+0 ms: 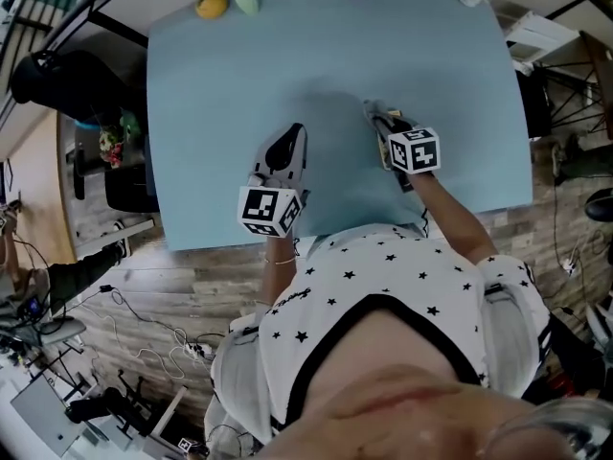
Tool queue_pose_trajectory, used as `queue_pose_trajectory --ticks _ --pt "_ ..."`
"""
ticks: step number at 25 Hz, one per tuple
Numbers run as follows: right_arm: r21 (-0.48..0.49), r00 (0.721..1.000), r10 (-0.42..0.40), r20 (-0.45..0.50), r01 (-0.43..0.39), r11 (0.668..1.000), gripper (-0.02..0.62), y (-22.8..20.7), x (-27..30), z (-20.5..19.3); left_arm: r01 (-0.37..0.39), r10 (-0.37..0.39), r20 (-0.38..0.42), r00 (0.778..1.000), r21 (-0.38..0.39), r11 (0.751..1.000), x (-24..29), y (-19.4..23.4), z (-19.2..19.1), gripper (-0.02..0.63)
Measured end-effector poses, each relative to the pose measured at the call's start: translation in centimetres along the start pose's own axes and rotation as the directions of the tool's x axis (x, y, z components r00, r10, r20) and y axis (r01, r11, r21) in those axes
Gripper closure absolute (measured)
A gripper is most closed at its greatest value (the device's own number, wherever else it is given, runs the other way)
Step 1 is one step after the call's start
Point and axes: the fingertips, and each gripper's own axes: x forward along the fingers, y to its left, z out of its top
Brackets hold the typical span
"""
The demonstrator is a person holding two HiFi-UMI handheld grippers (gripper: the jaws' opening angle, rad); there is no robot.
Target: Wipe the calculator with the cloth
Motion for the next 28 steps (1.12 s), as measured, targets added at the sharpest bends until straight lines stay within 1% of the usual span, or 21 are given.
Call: queue_pose_trajectory --ticks 6,12,18,22,28 --pt "0.021 1.0 -0.013 0.0 0.013 1.0 0.546 -1.5 -0.5 -0.3 -0.041 0.041 -0.018 0.999 -0.012 0.999 -0.3 0.1 -0.4 0.571" --pt "0.043 1.0 -0.026 0.007 0.026 0.999 0.546 -3.6 -1.3 -0.4 -0.06 0.059 -0.005 0.998 -0.006 0.998 -0.1 -0.9 0.4 0.571" --pt "0.084 0.999 -0.04 0.015 0.039 0.996 0.546 -5.8 -2.2 -0.4 -0.055 0.055 -0.012 0.998 -0.002 0.998 0.7 -2.7 0.6 0.571" --pt "0.118 0.999 -0.042 0.032 0.038 0.992 0.546 -7.3 -2.3 -0.2 -0.058 0.058 -0.007 0.998 0.014 0.998 1.4 -3.3 1.0 0.571" --pt "0.136 0.998 -0.062 0.008 0.06 0.989 0.546 -8.8 -3.3 -2.3 -0.045 0.045 -0.014 0.999 0.018 0.999 1.6 -5.5 0.6 0.571"
